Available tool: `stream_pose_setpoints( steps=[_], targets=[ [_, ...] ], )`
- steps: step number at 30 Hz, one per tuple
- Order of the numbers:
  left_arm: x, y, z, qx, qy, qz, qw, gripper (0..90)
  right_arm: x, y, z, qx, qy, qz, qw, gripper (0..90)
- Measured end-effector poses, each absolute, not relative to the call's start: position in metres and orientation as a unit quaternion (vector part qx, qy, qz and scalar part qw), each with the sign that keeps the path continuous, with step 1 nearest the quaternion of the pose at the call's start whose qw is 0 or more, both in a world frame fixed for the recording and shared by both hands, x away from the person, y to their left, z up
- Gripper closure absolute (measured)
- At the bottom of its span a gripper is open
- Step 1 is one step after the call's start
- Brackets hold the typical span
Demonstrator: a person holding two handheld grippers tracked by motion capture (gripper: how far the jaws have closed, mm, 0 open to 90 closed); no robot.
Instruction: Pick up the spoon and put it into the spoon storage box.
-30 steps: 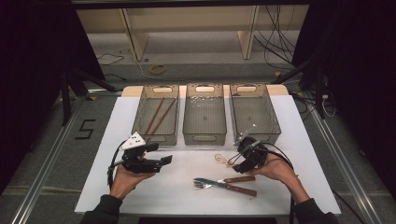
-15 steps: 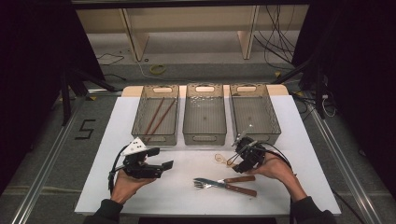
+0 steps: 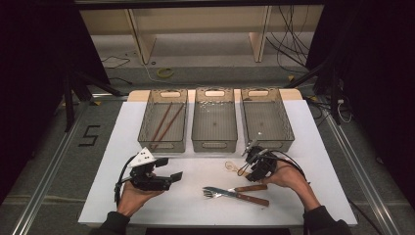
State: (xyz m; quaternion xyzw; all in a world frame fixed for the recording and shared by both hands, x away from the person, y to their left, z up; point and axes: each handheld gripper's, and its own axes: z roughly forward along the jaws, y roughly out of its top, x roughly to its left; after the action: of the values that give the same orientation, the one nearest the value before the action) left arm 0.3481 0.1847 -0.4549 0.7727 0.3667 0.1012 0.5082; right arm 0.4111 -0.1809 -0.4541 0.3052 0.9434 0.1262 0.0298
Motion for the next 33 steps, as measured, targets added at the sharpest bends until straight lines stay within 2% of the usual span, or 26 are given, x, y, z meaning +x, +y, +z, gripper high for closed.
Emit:
stream_pose_setpoints(
  steps=[6,9,33],
  targets=[
    [0.346,0.185,-0.458,0.774,0.366,0.105,0.506,17.9,0.409,-0.177,-0.457,0.289,0.950,0.112,0.043,71.5],
    [0.346,0.185,-0.460,0.773,0.367,0.104,0.507,18.1,0.408,-0.175,-0.457,0.278,0.953,0.110,0.049,74.5],
    [0.340,0.190,-0.460,0.752,0.372,0.113,0.532,18.2,0.397,-0.177,-0.431,0.278,0.942,0.178,0.060,76.0]
  ],
)
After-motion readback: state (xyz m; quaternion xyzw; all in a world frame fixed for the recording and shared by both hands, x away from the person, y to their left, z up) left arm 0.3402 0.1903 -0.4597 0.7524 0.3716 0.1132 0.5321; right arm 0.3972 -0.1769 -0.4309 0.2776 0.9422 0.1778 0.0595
